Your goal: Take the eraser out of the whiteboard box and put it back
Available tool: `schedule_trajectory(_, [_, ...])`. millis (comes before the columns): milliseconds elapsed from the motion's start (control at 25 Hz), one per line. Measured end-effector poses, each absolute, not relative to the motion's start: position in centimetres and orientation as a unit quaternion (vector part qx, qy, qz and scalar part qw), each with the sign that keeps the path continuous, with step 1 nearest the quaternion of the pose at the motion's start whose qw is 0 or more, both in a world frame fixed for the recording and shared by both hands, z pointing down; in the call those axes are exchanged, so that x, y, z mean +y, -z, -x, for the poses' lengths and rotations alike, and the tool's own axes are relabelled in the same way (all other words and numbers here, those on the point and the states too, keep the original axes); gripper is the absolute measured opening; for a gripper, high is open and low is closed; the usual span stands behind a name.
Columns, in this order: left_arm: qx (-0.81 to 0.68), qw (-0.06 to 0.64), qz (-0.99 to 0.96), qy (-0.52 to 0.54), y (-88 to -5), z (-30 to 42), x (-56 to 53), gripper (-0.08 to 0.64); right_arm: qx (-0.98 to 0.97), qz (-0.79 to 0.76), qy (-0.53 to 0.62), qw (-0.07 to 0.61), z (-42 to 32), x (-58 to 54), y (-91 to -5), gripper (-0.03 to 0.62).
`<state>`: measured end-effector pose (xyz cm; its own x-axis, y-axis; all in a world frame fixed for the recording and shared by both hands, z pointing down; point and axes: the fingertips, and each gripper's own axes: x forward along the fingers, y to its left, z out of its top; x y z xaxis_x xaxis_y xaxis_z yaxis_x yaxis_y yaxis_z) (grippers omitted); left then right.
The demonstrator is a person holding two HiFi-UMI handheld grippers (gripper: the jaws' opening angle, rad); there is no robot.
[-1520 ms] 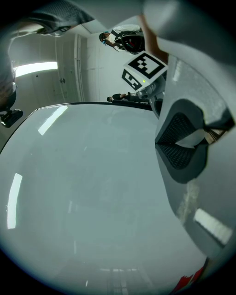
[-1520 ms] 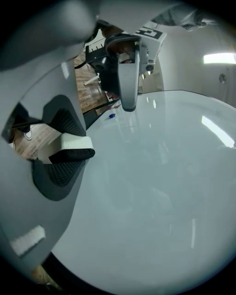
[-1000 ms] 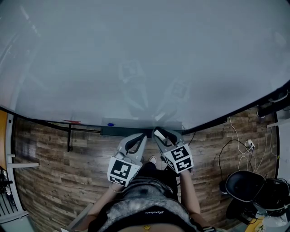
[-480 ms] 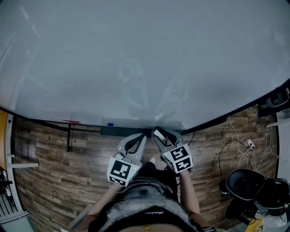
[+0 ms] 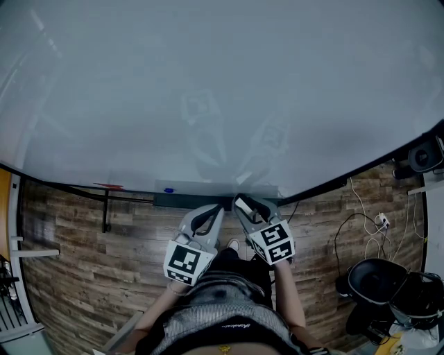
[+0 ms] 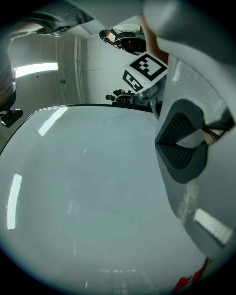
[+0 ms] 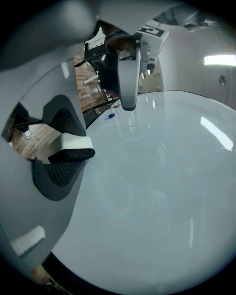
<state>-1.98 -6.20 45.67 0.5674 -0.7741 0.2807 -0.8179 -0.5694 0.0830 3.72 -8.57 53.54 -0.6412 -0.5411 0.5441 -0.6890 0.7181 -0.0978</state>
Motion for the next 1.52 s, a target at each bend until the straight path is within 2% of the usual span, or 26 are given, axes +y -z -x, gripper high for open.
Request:
schedule_trajectory(760, [-0.449,0.102,-0.881,-0.107,-45.9,2.0,-6.1,0.000,-0.894,-0.349,-0.154,0.235,-3.7,-8.2,-53.6,0.176])
schedule_trajectory(1040, [-0.441,0.102,-0.885,-0.109,-45.7,1.5,-5.7,0.000,-0.898,-0.347,-0.160,0.220,-3.7,-7.5,-52.9,0.230])
schedule_trajectory(1520, [-0.430,0.101,-0.891,-0.109,-45.8,1.0,-5.5,0.002,-0.894,-0.364,-0.149,0.216,-4.5,-7.2,-51.9,0.233])
